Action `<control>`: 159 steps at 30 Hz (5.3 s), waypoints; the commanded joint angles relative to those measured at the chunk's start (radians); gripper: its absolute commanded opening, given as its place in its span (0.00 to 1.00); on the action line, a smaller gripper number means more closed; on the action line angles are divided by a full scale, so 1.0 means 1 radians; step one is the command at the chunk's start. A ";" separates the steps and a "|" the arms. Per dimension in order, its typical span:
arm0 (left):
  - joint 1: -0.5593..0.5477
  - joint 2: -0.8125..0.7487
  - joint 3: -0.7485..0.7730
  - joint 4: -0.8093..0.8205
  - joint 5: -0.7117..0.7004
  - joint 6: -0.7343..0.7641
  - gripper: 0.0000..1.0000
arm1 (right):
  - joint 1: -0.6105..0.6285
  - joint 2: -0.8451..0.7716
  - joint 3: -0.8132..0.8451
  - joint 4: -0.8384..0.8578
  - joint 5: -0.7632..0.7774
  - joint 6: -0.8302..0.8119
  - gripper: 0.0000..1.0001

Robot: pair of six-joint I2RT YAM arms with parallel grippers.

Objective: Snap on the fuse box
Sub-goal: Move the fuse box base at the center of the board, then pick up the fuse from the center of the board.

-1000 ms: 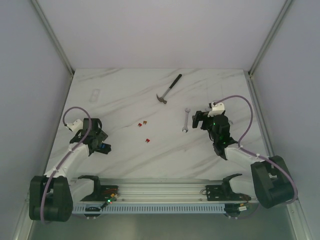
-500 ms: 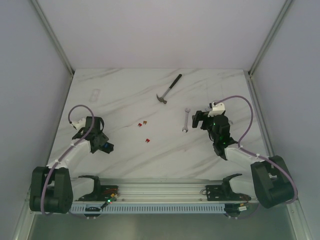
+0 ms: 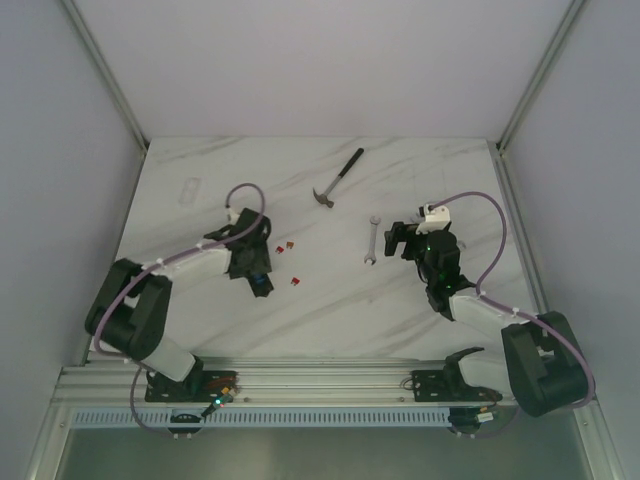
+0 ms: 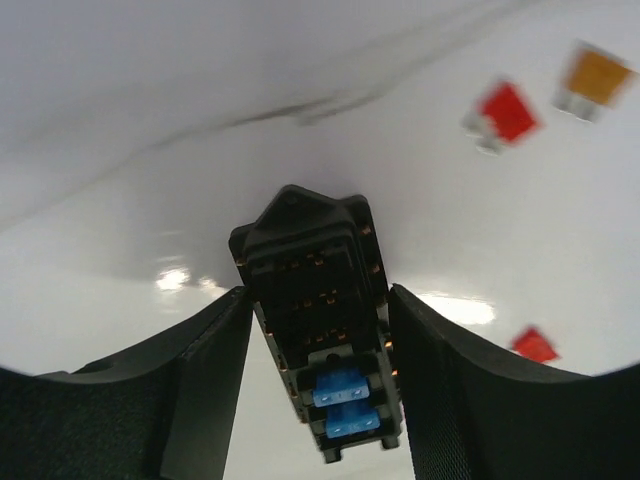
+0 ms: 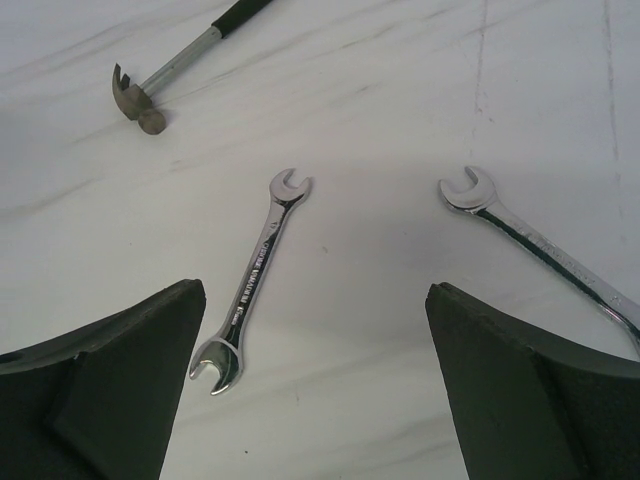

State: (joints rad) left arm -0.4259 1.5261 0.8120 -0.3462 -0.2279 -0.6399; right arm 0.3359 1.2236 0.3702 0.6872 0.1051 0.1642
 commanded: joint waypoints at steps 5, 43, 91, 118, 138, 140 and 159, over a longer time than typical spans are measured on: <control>-0.203 0.221 0.173 -0.022 0.078 0.125 0.67 | 0.006 -0.022 -0.019 0.033 0.025 0.012 1.00; -0.260 0.041 -0.014 -0.041 -0.017 0.151 0.96 | 0.027 -0.009 0.059 -0.100 -0.026 -0.013 1.00; -0.251 0.079 -0.021 0.320 0.490 0.482 0.62 | 0.115 0.269 0.432 -0.698 0.130 -0.012 0.71; -0.261 -0.087 -0.043 0.176 0.101 0.433 0.99 | -0.202 0.370 0.501 -0.841 0.201 0.083 0.57; -0.233 -0.259 -0.055 0.208 0.094 0.309 1.00 | -0.202 0.442 0.562 -0.894 -0.072 0.144 0.55; -0.227 -0.262 -0.058 0.208 0.094 0.305 1.00 | -0.197 0.443 0.570 -0.896 -0.107 0.158 0.55; -0.158 -0.338 -0.128 0.247 0.103 0.251 1.00 | -0.206 0.513 0.747 -1.022 -0.115 -0.133 0.62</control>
State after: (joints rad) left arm -0.5968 1.2011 0.7029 -0.1253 -0.1177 -0.3595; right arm 0.1570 1.6798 1.0786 -0.3126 0.0013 0.1143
